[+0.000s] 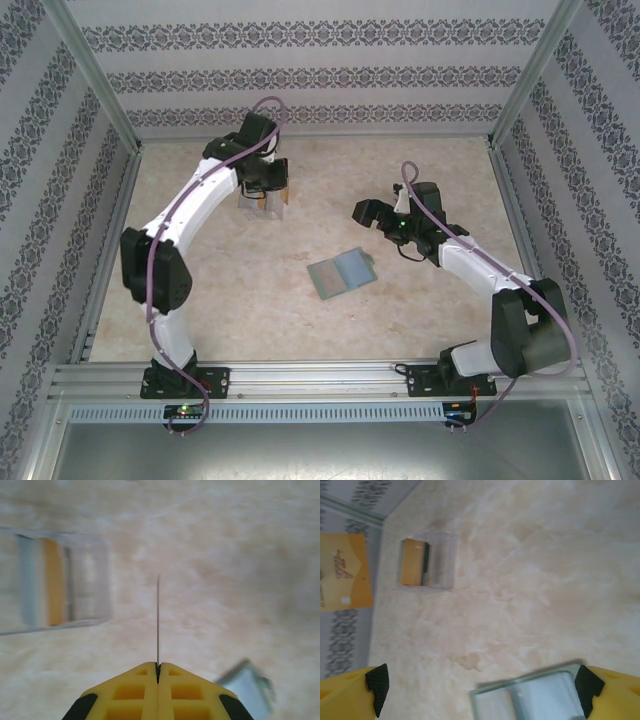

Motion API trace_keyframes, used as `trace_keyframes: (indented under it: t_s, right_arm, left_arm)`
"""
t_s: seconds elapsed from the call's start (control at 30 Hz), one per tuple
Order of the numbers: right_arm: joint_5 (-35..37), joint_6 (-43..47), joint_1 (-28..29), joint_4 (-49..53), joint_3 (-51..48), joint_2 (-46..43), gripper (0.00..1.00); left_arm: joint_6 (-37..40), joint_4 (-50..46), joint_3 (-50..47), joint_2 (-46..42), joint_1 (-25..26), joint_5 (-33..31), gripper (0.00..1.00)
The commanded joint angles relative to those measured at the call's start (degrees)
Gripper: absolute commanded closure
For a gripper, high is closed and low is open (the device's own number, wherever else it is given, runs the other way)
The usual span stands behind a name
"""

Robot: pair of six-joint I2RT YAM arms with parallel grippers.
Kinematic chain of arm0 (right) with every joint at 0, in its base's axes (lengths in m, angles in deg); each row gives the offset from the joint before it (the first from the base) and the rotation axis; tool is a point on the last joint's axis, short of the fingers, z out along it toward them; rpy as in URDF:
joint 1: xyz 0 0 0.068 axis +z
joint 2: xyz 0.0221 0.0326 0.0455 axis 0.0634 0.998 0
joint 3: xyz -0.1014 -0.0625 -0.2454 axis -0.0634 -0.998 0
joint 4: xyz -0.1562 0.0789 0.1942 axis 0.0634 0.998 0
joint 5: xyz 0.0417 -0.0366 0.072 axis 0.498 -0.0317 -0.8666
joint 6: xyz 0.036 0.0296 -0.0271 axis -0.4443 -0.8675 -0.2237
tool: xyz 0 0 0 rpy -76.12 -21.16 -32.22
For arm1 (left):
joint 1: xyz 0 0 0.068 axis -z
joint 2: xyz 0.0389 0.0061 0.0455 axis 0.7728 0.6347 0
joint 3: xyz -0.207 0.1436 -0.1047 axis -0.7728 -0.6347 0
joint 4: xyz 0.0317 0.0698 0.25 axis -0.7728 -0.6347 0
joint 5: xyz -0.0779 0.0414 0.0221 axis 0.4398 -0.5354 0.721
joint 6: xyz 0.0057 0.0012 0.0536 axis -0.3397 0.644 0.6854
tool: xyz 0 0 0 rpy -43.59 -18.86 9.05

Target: Put the credit cards into the card holder

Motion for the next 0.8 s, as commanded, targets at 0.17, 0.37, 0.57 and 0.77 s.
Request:
trace_keyframes:
  t_s: [0.17,0.37,0.57,0.77]
  right_arm:
    - [-14.9,-12.4,-0.4,-23.9,-1.8,4.2,0.26]
    - [-15.8,-13.2,-0.5,-24.4,-2.4,3.2,0.33]
    - [-14.3,-8.7,-2.1,-18.9,-3.6,3.3,0.42]
    - [-19.4,-7.9,-3.0,-20.7,-4.4,1.9,0.54]
  left_arm:
    - [-11.7,33.8,-17.6,-5.3,0.1,29.0,0.98]
    - [-18.5,50.6,-25.5,-5.4,1.7,34.8,0.99]
    - [-19.0,53.6,-27.6,-5.7,3.1,36.8,1.00]
    - [-19.9,55.4,-29.6,-5.5,4.2,38.1,1.00]
